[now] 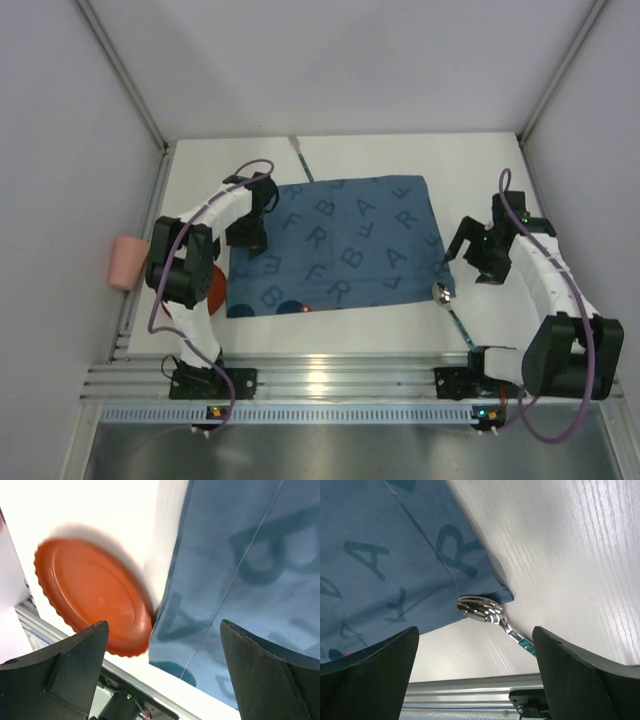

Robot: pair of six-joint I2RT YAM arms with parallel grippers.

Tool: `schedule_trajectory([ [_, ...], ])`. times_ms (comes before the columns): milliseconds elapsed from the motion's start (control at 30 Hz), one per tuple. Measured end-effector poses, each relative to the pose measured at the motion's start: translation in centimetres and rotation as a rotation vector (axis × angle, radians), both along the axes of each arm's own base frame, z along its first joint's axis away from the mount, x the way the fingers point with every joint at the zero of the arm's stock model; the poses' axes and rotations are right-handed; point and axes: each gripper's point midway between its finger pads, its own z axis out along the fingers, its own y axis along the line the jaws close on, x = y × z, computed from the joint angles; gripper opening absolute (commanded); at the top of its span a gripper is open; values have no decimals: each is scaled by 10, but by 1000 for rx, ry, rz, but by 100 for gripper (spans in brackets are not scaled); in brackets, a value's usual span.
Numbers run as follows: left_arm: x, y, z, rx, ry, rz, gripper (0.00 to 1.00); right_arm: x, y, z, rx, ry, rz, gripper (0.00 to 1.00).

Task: Set the dinner table for one person

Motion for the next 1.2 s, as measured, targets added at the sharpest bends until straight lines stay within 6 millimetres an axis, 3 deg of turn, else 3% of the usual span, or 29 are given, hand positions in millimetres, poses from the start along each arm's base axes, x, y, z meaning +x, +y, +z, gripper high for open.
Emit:
schedule_trajectory([
  [133, 27, -5, -9, 5, -3, -20, 98, -17, 3, 9, 4, -56, 7, 95],
  [333, 58, -17, -25, -18, -2, -38, 98, -49, 9, -20, 33, 63, 13, 92],
  [700, 107, -26, -25, -43, -37, -60, 97, -44, 21, -29, 92, 92, 52, 84],
  [933, 102, -28, -25, -82, -65, -31, 96, -45, 40, -44, 80, 142, 143, 81],
  [1100, 71, -28, -23, -125, -49, -1, 97, -52, 46, -48, 4, 162, 193, 77],
  [1200, 63, -29, -9, -144, -70, 7, 96, -57, 45, -51, -62, 185, 202, 79],
])
